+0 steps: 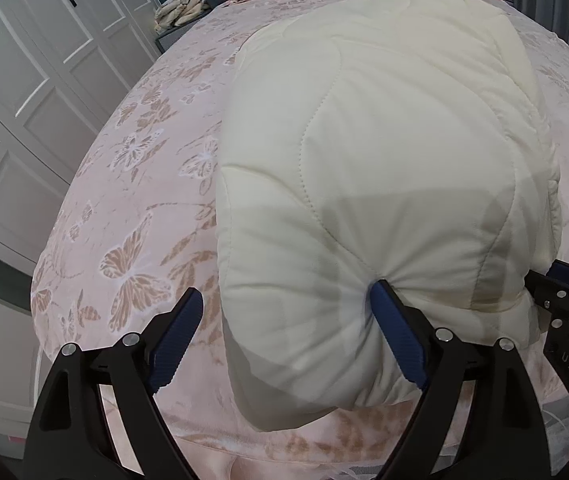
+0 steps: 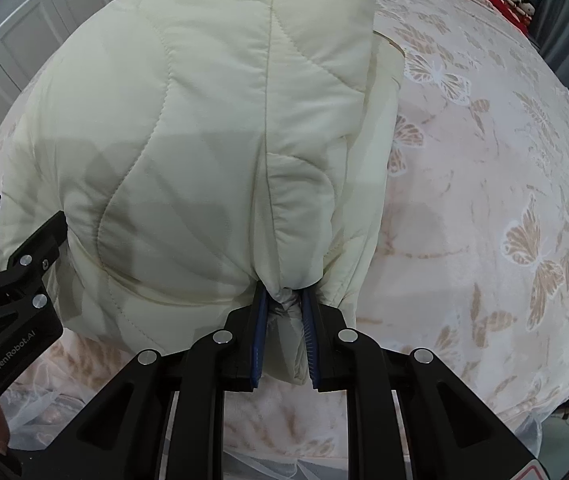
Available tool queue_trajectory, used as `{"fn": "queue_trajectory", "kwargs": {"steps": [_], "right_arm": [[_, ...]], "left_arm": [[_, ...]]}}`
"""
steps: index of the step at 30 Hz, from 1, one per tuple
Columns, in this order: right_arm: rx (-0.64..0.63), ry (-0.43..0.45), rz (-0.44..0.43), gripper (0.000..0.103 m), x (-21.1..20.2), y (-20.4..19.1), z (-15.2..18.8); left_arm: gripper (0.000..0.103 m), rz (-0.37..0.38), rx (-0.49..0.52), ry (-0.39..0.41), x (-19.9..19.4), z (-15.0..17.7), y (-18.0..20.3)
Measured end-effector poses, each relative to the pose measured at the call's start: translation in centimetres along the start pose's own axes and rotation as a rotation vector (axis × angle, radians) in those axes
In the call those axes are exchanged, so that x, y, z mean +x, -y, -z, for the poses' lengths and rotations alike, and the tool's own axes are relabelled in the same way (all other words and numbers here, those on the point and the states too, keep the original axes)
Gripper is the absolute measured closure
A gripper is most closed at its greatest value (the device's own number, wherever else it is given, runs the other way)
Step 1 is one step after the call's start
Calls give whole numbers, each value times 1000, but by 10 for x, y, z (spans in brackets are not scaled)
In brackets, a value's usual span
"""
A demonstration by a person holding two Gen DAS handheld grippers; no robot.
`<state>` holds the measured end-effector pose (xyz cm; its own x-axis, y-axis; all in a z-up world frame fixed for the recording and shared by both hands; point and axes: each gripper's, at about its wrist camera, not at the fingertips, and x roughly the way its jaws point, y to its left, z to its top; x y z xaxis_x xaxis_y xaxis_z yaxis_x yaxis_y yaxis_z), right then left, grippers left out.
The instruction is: Fold large clothes
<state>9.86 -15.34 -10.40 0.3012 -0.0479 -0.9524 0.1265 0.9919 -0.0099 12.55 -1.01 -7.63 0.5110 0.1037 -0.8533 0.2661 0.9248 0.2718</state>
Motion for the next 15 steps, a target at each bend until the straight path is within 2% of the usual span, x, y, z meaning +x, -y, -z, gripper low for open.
{"fn": "queue_trajectory", "kwargs": {"steps": [8, 10, 13, 15], "right_arm": [[39, 27, -37, 85, -27, 12, 9], [54, 25, -41, 83, -31, 16, 12], [68, 72, -44, 83, -56, 23, 16], [63, 137, -34, 83, -81, 24, 8]], "left_arm": [[19, -3, -13, -1, -3, 2, -5], [19, 22, -22, -4, -10, 1, -9], [20, 83, -77, 23, -32, -3, -26], [20, 96, -118, 54, -44, -11, -40]]}}
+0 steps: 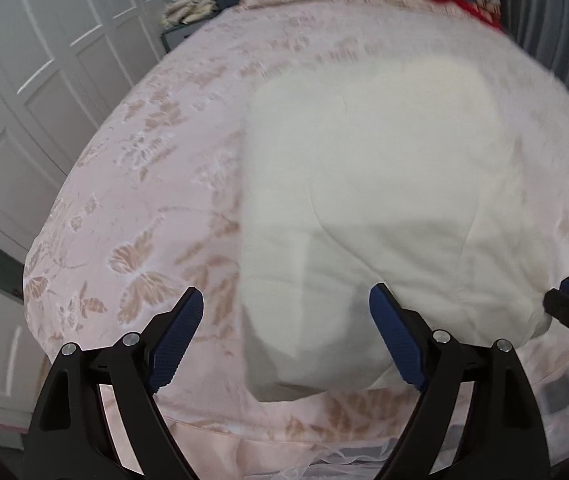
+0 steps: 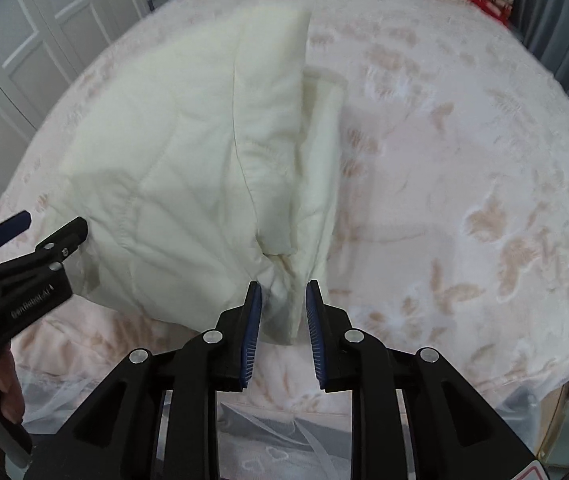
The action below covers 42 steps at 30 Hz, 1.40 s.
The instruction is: Fold large clothes
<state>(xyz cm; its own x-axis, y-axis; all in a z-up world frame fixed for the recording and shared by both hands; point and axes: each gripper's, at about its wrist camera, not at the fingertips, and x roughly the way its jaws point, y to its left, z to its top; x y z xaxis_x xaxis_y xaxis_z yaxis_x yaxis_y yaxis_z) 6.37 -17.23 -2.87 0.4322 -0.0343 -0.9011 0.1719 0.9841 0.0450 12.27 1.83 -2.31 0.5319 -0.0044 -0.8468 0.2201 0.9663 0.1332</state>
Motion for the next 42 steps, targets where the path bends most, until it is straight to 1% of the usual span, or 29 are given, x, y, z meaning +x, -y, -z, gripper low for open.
{"fn": "queue_trajectory", "kwargs": {"steps": [2, 6, 8, 10, 13, 15, 19, 23, 27, 30, 32, 34, 35, 38, 39, 40, 41, 42], "right_arm": [[-4, 59, 0, 83, -16, -3, -19], [-28, 125, -23, 83, -22, -17, -68], [-50, 112, -24, 83, -7, -26, -86], [-59, 82, -4, 83, 13, -31, -96], [-51, 36, 29, 83, 42, -25, -99], [-26, -4, 53, 83, 62, -16, -96], [24, -57, 53, 83, 83, 3, -83], [48, -85, 50, 84, 99, 13, -71], [28, -97, 69, 84, 107, 10, -64], [21, -86, 73, 85, 92, 8, -66], [1, -35, 47, 85, 61, 3, -59], [-34, 5, 35, 85, 28, 0, -42], [-44, 6, 35, 85, 20, -1, -35], [-56, -44, 26, 85, 15, 1, -4], [-57, -61, 28, 85, 19, 3, 3], [-54, -83, 28, 85, 25, 3, 9], [-37, -110, 16, 85, 34, 6, 15], [-10, -130, -7, 85, 42, 8, 19]], "left_arm": [[21, -6, -24, 25, -5, -15, -8], [21, -29, -45, 39, 1, -44, -15], [21, -31, -43, 28, 8, -51, -13], [22, -24, -47, 0, 21, -54, -10], [22, -33, -43, -25, 37, -54, -6], [21, -34, -44, -30, 45, -53, -2], [21, -31, -39, -34, 54, -53, 3], [20, -30, -30, -40, 63, -52, 11], [20, -40, -17, -43, 68, -52, 18], [21, -59, -5, -40, 59, -54, 18], [22, -44, -1, -28, 40, -49, 14], [22, 11, -10, -17, 16, -33, 3], [22, 33, 1, -16, 3, -20, -1], [22, 68, 54, -46, -15, 20, -2], [22, 64, 85, -74, -15, 37, 2], [22, 57, 106, -90, -11, 45, 6], [22, 29, 138, -117, -1, 58, 11], [22, 8, 146, -132, 5, 63, 12]]}}
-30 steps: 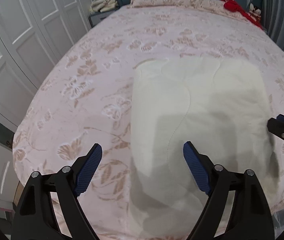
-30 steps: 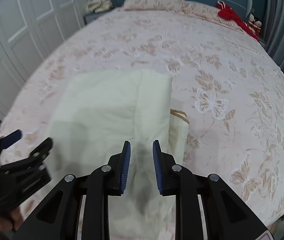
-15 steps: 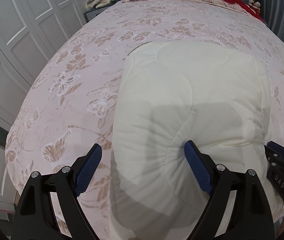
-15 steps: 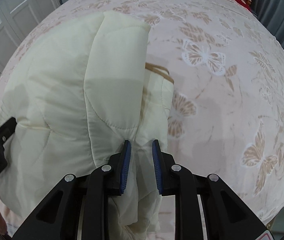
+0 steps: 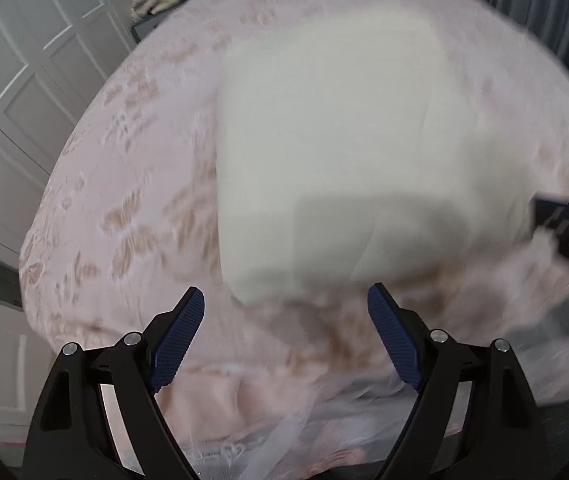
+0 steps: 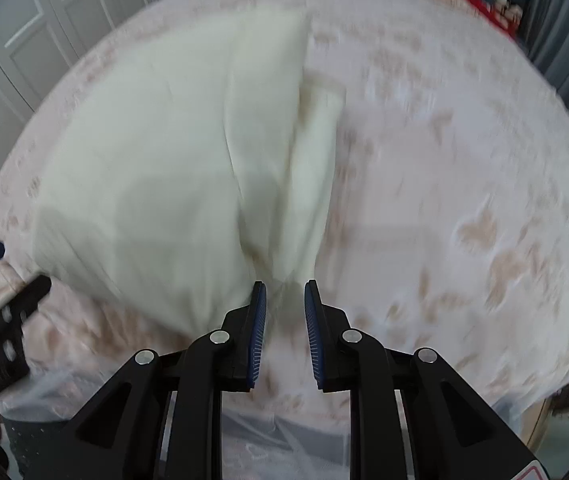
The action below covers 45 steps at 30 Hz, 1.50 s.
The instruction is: Fold large clothes
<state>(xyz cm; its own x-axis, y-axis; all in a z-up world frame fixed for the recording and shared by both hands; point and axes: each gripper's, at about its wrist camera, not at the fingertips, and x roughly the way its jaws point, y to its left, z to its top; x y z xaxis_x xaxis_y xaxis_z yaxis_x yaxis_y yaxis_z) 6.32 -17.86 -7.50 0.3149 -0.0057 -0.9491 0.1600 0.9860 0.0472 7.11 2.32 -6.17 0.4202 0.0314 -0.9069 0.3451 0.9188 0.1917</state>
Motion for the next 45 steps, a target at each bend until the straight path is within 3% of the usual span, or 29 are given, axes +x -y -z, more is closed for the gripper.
{"fn": "queue_trajectory", "kwargs": {"steps": [2, 7, 12, 14, 21, 24, 25, 29, 30, 34, 45], "right_arm": [[30, -14, -24, 86, 9, 2, 3], [33, -49, -37, 93, 29, -10, -1], [-6, -76, -19, 97, 55, -34, -2], [-15, -67, -5, 98, 56, -40, -6], [-13, -27, -4, 98, 24, -23, -4], [-15, 40, 22, 92, -10, -15, 7], [-10, 60, 25, 86, -20, -14, 10], [43, 211, 10, 40, -67, -14, 19], [46, 244, 8, 37, -75, -18, 22], [34, 328, 38, 33, -90, -34, 36], [103, 390, 33, 33, -107, -35, 66]], "left_arm": [[29, -43, -40, -37, 22, 6, -7], [28, -89, -138, -23, 40, -16, -37], [28, -150, -109, 11, 51, -31, -43], [28, -140, -118, 3, 55, -36, -48], [30, -144, -93, 40, 30, -26, -40], [26, -121, -112, 68, 10, -21, -35], [21, -107, -121, 91, -2, -18, -31], [10, -91, -157, 169, -33, -15, -17], [10, -88, -161, 187, -41, -15, -13], [8, -107, -154, 225, -58, -14, -4], [8, -140, -190, 230, -72, 11, -2]]}}
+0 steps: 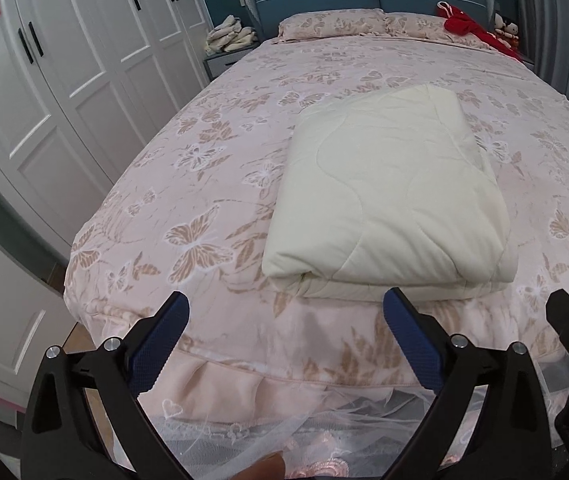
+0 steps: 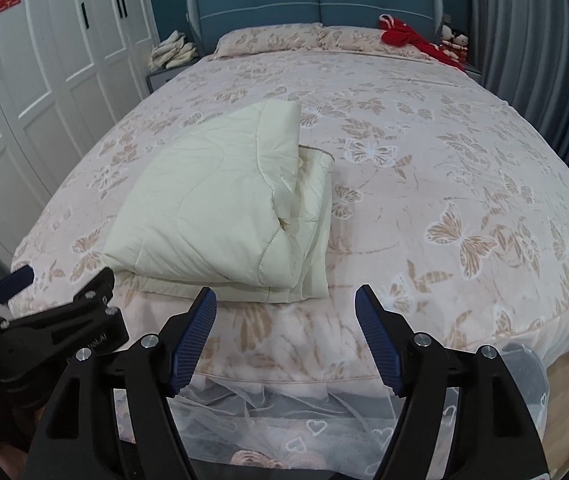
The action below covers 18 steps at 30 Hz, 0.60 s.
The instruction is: Fold large clothes
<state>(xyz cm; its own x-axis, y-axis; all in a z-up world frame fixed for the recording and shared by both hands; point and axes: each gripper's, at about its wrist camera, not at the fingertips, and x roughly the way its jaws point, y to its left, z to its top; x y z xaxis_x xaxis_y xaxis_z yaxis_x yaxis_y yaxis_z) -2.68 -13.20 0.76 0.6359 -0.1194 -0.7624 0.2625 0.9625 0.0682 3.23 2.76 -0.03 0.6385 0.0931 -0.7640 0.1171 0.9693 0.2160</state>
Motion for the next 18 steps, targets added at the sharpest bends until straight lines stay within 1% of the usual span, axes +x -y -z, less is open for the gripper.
{"fn": "queue_trajectory", "kwargs": {"steps": [8, 14, 18], "right_arm": [[-13, 20, 13, 32, -10, -8, 18], [-11, 20, 19, 32, -15, -9, 25], [-16, 21, 23, 32, -16, -10, 27]], "left_arm": [[8, -11, 18, 19, -10, 18, -1], [8, 24, -4, 5, -12, 30, -5], [8, 25, -4, 6, -15, 34, -6]]}}
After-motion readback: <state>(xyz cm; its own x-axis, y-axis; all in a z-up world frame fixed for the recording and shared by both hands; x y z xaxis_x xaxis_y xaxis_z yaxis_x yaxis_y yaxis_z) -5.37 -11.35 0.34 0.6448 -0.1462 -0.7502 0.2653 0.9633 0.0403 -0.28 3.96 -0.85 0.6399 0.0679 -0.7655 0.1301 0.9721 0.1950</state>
